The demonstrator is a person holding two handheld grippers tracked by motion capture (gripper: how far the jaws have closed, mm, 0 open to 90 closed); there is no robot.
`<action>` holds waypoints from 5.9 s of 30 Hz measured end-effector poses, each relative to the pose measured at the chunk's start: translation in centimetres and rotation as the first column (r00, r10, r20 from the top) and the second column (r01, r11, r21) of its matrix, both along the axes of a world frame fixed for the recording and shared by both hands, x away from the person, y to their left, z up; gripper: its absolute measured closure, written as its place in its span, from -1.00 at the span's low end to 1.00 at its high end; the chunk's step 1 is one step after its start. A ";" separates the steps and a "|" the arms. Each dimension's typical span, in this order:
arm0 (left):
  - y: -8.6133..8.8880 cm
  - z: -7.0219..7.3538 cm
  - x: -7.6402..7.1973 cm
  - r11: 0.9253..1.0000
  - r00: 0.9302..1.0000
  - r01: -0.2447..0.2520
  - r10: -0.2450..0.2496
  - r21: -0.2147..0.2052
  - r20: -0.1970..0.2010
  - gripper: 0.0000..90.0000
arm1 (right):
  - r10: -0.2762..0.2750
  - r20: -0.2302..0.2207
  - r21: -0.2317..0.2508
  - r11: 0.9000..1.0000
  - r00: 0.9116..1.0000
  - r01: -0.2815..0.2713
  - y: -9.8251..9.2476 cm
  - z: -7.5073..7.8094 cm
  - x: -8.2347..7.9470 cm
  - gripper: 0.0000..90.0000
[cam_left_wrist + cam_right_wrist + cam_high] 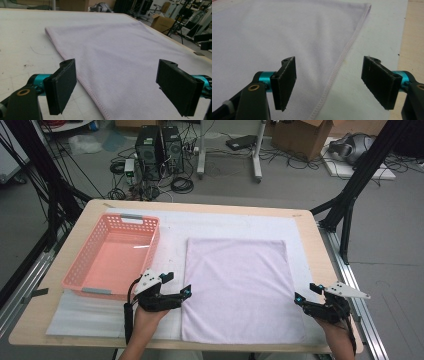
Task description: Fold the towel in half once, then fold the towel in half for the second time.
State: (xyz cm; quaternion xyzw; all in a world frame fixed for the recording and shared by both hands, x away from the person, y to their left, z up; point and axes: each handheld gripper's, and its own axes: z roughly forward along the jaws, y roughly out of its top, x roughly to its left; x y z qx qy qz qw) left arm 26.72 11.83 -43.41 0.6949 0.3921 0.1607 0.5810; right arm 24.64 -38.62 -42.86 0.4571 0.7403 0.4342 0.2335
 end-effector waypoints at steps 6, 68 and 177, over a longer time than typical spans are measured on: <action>-0.1 0.0 0.1 1.000 1.000 0.018 -0.018 0.007 0.002 -0.54 | 0.003 -0.003 0.005 1.000 1.000 -0.003 0.1 0.1 -0.2 -0.39; -3.5 -1.8 15.2 0.950 0.954 -0.148 0.210 0.275 -0.212 -0.15 | -0.092 -0.170 0.045 0.994 0.981 0.101 -0.1 -1.2 11.9 -0.02; -1.2 0.7 0.8 0.999 0.987 0.047 -0.044 0.020 -0.154 0.82 | 0.051 -0.041 0.153 0.987 0.998 -0.044 -0.2 1.3 1.2 0.86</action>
